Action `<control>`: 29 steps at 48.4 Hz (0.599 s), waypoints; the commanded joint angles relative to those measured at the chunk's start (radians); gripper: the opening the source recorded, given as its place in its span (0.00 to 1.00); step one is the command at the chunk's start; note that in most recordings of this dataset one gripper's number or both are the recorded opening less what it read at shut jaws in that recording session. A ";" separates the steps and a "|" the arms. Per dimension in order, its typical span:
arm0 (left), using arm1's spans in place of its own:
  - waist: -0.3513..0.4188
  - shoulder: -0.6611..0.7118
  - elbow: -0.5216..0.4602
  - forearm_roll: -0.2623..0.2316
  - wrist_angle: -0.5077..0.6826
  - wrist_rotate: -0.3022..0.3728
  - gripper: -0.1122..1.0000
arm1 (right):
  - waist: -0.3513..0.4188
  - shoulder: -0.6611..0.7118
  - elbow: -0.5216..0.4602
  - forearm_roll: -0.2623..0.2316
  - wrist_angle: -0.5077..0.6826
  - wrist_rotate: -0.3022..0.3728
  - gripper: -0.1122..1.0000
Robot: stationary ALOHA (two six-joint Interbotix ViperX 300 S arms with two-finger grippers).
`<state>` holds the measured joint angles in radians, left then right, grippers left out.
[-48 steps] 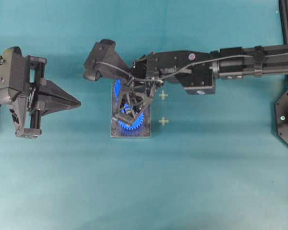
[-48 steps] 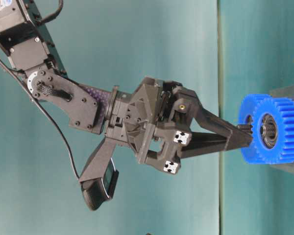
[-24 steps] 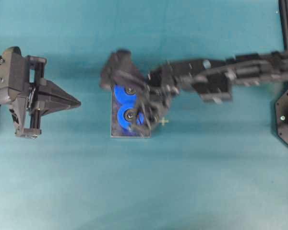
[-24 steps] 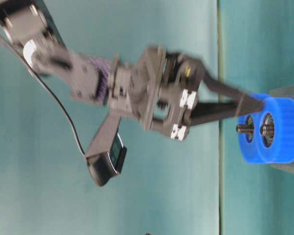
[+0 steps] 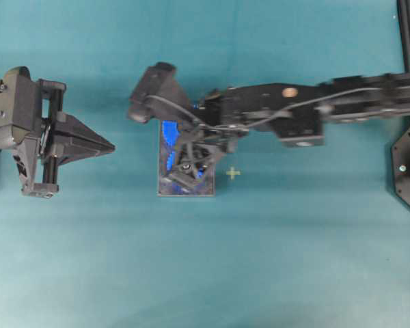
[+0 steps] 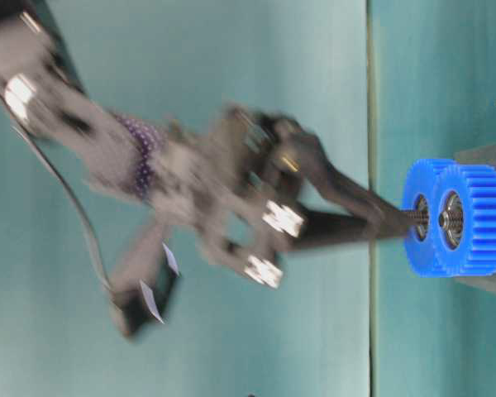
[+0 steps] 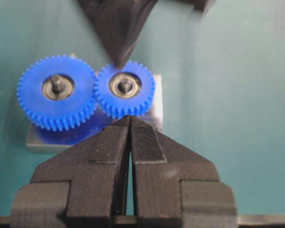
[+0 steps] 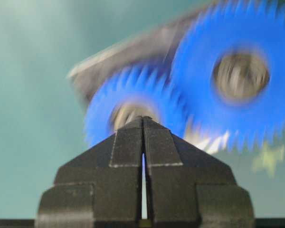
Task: Fit the small gear onto the shaft.
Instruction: 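Lower the small gear onto the shaft, meshing with the large gear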
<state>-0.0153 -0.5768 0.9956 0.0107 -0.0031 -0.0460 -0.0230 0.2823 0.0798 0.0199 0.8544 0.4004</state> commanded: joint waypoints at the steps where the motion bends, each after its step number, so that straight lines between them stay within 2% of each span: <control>1: -0.002 -0.008 -0.014 0.003 -0.009 0.000 0.10 | -0.006 0.009 -0.051 0.002 0.003 -0.029 0.10; 9: -0.002 -0.008 -0.015 0.003 -0.008 -0.002 0.10 | -0.018 0.023 -0.040 0.002 0.044 -0.029 0.10; 18: -0.002 -0.006 -0.015 0.002 -0.009 0.000 0.10 | -0.012 -0.026 0.052 0.006 0.071 -0.012 0.10; 29: -0.002 -0.008 -0.012 0.002 -0.008 0.000 0.10 | 0.038 -0.135 0.170 0.028 0.051 0.075 0.10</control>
<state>-0.0169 -0.5783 0.9956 0.0107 -0.0031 -0.0460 -0.0107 0.2010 0.2316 0.0368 0.9081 0.4464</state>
